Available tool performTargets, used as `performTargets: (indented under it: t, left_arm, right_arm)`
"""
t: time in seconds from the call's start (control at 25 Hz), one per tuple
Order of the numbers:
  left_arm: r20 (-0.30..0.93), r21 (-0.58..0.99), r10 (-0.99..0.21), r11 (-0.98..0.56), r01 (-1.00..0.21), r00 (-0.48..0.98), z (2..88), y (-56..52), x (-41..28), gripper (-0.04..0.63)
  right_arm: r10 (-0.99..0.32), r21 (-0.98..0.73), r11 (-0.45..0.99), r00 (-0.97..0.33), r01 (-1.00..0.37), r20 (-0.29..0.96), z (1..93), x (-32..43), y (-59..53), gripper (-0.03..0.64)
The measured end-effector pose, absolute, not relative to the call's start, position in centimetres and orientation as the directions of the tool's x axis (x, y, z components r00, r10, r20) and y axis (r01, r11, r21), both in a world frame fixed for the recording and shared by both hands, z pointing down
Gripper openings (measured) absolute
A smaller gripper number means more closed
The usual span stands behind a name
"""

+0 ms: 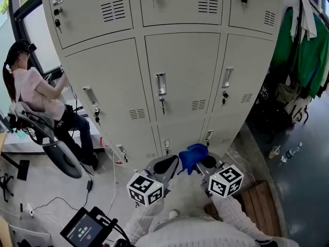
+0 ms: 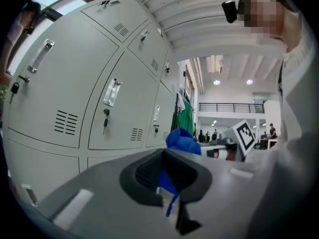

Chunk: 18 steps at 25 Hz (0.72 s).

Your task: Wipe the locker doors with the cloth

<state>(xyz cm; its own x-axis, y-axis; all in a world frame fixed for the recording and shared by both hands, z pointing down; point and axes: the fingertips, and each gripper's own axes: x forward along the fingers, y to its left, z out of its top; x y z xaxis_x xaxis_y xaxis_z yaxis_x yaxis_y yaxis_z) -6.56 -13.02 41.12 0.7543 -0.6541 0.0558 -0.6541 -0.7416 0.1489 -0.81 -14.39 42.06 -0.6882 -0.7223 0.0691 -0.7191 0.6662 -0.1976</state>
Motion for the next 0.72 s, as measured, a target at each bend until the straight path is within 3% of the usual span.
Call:
performTargets:
  t: [0.52,0.72]
  left_arm:
    - [-0.049,0.067,-0.721,-0.693,-0.718,0.691,34.4,-19.9,-8.7,0.006]
    - [-0.119,-0.05,-0.72,-0.683,-0.729,0.683,28.5,-22.4,-9.7,0.006]
  right_arm:
    - [-0.652,-0.015,0.758,-0.759,-0.652,0.012,35.1,-5.5,-20.8,0.051]
    - [-0.648,0.101,0.753,-0.76,-0.65,-0.058,28.9,-6.2,-24.0,0.051]
